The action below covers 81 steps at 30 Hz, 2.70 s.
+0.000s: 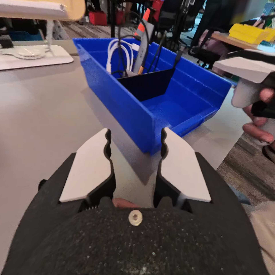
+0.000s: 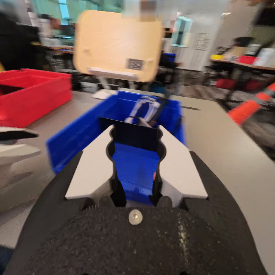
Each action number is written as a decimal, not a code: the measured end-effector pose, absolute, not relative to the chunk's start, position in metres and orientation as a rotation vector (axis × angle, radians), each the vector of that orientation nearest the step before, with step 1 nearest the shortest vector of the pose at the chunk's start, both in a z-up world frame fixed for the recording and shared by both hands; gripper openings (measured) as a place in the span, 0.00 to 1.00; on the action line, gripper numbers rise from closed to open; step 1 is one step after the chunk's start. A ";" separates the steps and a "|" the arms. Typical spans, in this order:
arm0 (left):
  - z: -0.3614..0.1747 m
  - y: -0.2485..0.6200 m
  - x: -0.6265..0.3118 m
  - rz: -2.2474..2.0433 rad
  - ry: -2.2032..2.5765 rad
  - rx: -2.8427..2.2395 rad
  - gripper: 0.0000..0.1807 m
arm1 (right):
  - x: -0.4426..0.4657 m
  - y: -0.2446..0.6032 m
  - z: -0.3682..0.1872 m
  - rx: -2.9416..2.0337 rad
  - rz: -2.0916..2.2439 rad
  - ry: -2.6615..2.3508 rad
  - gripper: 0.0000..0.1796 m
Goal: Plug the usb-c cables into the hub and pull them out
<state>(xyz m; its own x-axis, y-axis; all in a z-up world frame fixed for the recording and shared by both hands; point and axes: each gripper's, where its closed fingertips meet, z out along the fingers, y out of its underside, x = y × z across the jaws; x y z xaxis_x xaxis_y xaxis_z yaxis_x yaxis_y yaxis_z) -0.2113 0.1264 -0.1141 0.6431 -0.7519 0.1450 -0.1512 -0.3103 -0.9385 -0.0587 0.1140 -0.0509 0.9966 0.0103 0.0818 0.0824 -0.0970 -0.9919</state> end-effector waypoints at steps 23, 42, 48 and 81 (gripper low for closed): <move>-0.114 0.218 -0.302 -0.171 0.458 -1.870 0.03 | -0.104 0.192 -0.112 -1.860 -0.102 0.074 0.01; -0.096 0.222 -0.519 -0.228 0.047 -1.933 0.26 | -0.164 0.179 -0.085 -1.813 0.192 -0.330 0.16; -0.123 0.278 -0.590 -0.162 0.113 -2.069 0.31 | -0.238 0.144 -0.073 -1.669 0.575 -0.642 0.15; -0.068 0.084 -0.547 0.258 -0.020 -1.849 0.02 | -0.375 0.167 -0.062 -1.722 0.370 -0.444 0.02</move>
